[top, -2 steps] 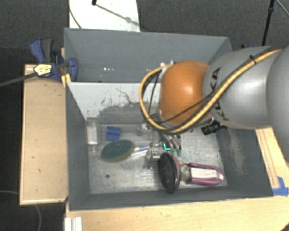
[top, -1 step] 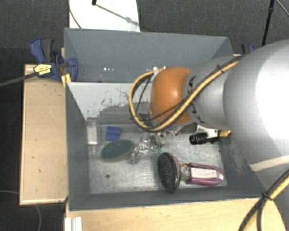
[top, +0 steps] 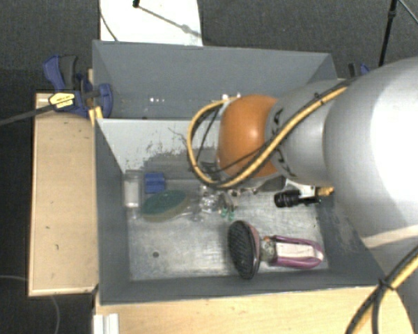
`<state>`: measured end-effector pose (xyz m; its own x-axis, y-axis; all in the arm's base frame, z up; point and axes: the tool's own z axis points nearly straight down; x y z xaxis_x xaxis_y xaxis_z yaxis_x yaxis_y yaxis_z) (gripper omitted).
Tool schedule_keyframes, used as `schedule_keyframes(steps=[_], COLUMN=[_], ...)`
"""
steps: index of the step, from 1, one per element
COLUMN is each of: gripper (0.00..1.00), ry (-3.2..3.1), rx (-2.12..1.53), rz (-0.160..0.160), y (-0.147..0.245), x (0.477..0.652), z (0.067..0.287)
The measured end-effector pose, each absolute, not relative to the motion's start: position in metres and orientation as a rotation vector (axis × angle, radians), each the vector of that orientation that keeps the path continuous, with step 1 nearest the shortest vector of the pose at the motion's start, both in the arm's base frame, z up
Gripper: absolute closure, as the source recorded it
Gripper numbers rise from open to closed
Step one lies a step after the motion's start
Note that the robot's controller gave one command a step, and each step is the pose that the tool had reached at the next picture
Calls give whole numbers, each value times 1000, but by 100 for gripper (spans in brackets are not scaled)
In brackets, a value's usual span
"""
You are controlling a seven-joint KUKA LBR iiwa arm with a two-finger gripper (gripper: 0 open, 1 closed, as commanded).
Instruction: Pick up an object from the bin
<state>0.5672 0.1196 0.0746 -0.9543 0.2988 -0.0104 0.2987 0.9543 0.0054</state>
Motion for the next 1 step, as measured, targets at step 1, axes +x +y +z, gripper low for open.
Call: schedule_keyframes(steps=[1], gripper=[100], ry=[3096], rx=[467], rz=[8], y=[145], x=[568], z=[281])
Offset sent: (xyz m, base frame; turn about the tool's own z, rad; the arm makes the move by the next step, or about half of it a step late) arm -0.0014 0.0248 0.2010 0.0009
